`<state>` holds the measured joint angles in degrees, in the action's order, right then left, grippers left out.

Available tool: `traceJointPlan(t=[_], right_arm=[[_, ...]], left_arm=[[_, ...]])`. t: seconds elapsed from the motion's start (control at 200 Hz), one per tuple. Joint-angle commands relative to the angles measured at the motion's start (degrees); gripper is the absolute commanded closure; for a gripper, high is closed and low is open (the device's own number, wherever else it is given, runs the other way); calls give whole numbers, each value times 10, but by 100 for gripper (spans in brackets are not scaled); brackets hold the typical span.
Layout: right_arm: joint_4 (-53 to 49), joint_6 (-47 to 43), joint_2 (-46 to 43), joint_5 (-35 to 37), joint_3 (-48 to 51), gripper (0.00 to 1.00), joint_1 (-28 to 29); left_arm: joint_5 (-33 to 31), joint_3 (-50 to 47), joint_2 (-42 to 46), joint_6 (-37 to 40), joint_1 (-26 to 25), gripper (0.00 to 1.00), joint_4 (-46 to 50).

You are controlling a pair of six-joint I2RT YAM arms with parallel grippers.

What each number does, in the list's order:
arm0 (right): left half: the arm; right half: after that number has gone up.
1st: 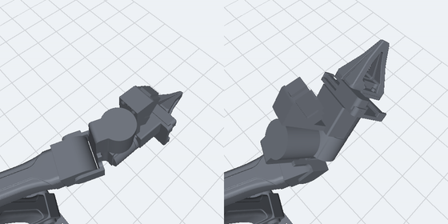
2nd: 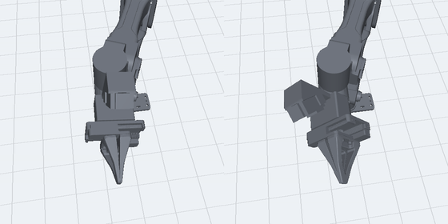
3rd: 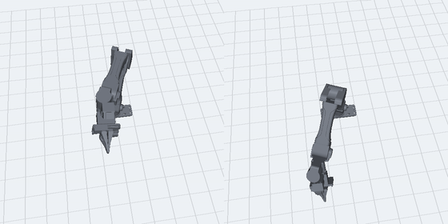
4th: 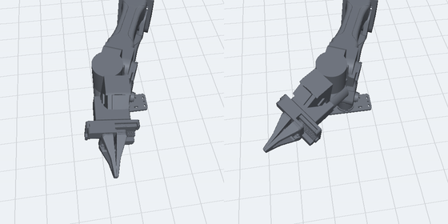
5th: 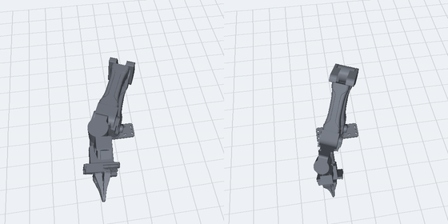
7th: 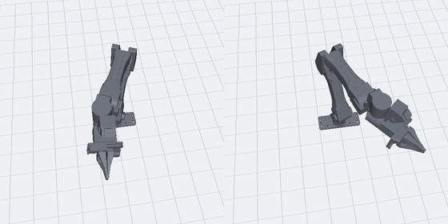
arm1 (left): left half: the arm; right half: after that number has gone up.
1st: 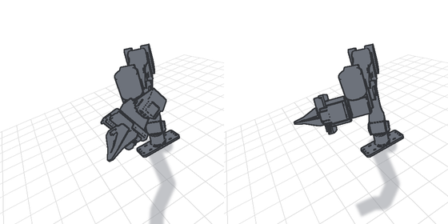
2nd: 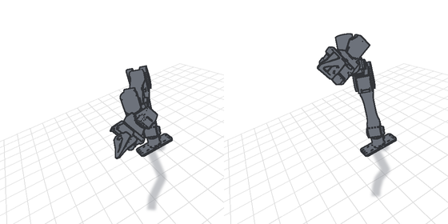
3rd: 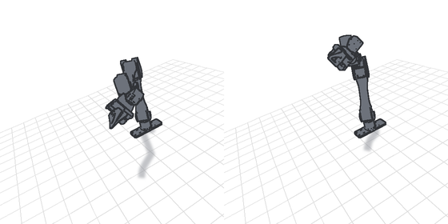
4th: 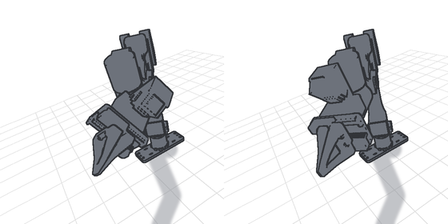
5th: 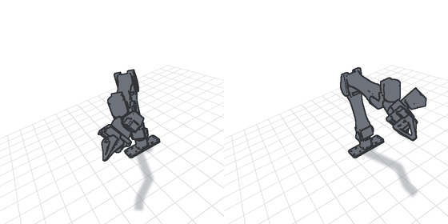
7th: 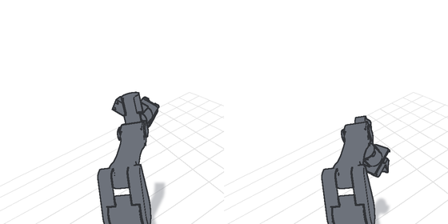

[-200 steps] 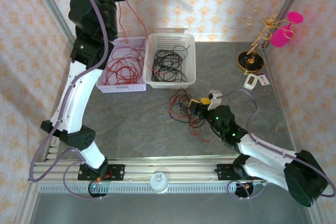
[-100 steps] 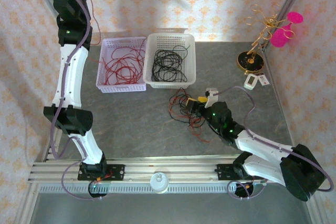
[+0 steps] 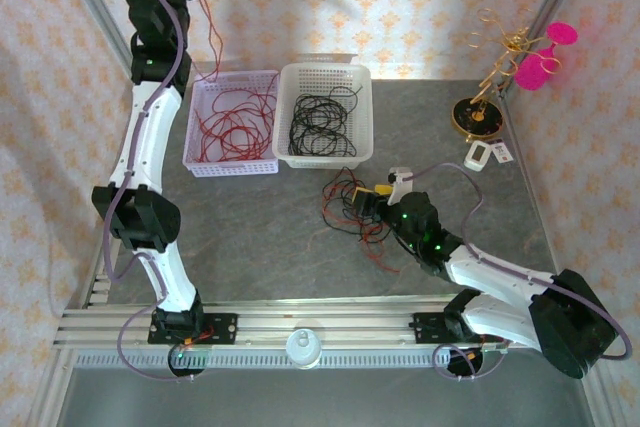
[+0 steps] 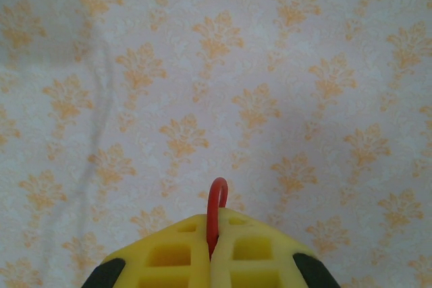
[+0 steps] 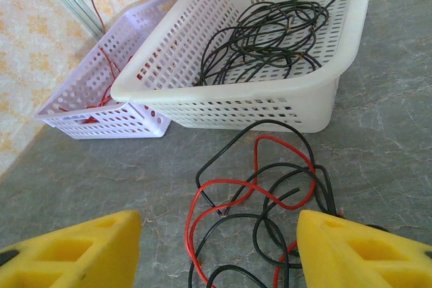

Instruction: Untangle the cables

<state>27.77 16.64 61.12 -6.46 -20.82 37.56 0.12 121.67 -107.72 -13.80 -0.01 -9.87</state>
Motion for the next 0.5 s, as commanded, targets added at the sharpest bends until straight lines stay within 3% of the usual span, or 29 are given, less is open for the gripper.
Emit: traceJointPlan(t=[0.0,0.491], right_arm=[[-6,-8,-7,10,-15,38,-1],[19,-12,55,11,-26,38,-1]], left_arm=[[33,-9,-28,-26,-1,100,-23],[65,-289,2,-81,-19,100,-132]])
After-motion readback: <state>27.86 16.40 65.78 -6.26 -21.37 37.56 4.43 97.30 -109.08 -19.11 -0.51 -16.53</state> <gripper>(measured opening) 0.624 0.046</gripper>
